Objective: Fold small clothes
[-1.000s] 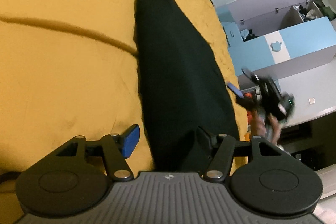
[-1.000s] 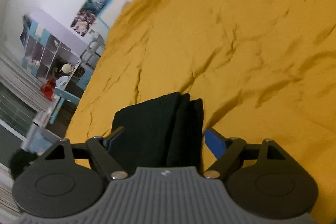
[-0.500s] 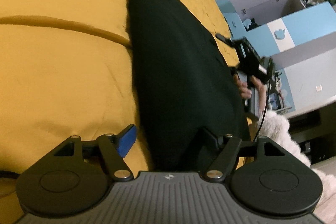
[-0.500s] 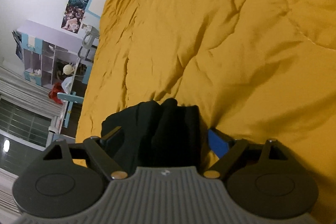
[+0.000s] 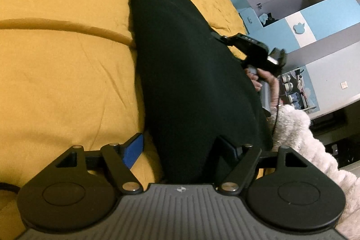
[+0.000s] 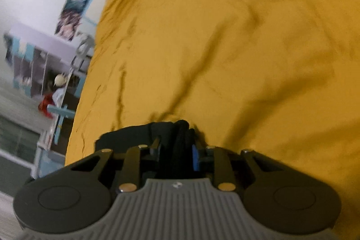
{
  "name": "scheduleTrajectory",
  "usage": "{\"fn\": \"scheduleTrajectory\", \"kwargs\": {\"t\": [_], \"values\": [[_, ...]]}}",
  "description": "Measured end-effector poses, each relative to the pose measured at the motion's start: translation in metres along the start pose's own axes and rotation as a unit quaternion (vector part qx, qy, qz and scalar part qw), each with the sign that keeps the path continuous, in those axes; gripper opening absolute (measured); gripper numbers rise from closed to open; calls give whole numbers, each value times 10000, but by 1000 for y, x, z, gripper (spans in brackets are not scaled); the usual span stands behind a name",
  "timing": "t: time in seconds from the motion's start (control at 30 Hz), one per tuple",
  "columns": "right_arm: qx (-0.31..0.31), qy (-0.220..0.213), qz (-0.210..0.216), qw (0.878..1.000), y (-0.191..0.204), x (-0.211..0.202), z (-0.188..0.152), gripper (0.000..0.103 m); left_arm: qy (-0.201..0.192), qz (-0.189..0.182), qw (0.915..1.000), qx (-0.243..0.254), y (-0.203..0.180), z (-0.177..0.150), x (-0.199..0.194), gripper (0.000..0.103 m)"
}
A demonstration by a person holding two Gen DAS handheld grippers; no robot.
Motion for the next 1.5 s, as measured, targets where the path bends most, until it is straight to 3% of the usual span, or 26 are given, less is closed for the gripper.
{"fn": "scheduleTrajectory", "kwargs": {"t": [0.07, 0.13, 0.23, 0.3, 0.5, 0.73, 0.83, 1.0, 1.03, 1.07, 1.13, 1.17, 1.2, 1.23, 1.3, 1.4, 1.5], "values": [[195, 84, 205, 9996, -9, -1, 2, 26, 26, -82, 9999, -61, 0, -1, -6, 87], [267, 145, 326, 9990, -8, -8, 3, 46, 8, -182, 9997, -150, 1, -3, -13, 87], [39, 170, 344, 9993, 2, -27, 1, 63, -6, -330, 9991, -256, 4, -4, -20, 85], [-261, 107, 205, 9994, 7, -44, -2, 67, -65, -296, 9989, -348, 12, 5, -22, 84], [-518, 375, 364, 9973, -4, -101, -30, 70, -355, -9, 9988, -333, 57, 60, -4, 84], [-651, 1096, 789, 9887, -34, -157, -97, 82, -477, -362, 9951, -786, 99, 120, 39, 81], [-896, 1159, 682, 9869, -34, -167, -116, 82, -834, -419, 9897, -1082, 114, 143, 52, 81], [-1311, 1290, 313, 9824, -34, -176, -133, 81, -1043, -540, 9853, -1241, 129, 176, 78, 73], [-1440, 1279, 223, 9810, -33, -175, -137, 80, -1117, -566, 9840, -1265, 130, 180, 81, 58], [-1560, 1271, 123, 9795, -32, -173, -141, 76, -1146, -479, 9835, -1312, 131, 182, 85, 22], [-1823, 1257, -190, 9750, -28, -168, -144, 38, -1218, -458, 9821, -1362, 132, 182, 87, 13], [-1851, 1250, -269, 9744, -27, -168, -143, 32, -1481, -587, 9784, -1317, 129, 183, 82, 10], [-1727, 1258, -148, 9768, -27, -170, -141, 22, -1690, -728, 9760, -1169, 123, 185, 76, 8], [-1603, 1244, 43, 9792, -26, -175, -138, 20, -1860, -811, 9745, -963, 118, 189, 70, 7], [-1567, 1208, 158, 9801, -27, -183, -135, 19, -1769, -547, 9796, -779, 115, 194, 73, 7], [-1458, 1332, -134, 9802, -43, -171, -139, 23, -1268, 60, 9881, -867, 134, 191, 94, 7], [-1128, 1216, 92, 9861, -52, -176, -138, 35, -1247, -144, 9867, -1035, 140, 187, 88, 17]]}}
Point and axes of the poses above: each gripper's, at about its wrist camera, not at the fingertips, and x roughly the way its jaws point, y to its left, z to its top, the point moved 2 cm from there along x, roughly the way its jaws point, and after that the axes turned 12 degrees about x, right-handed, at the moved point
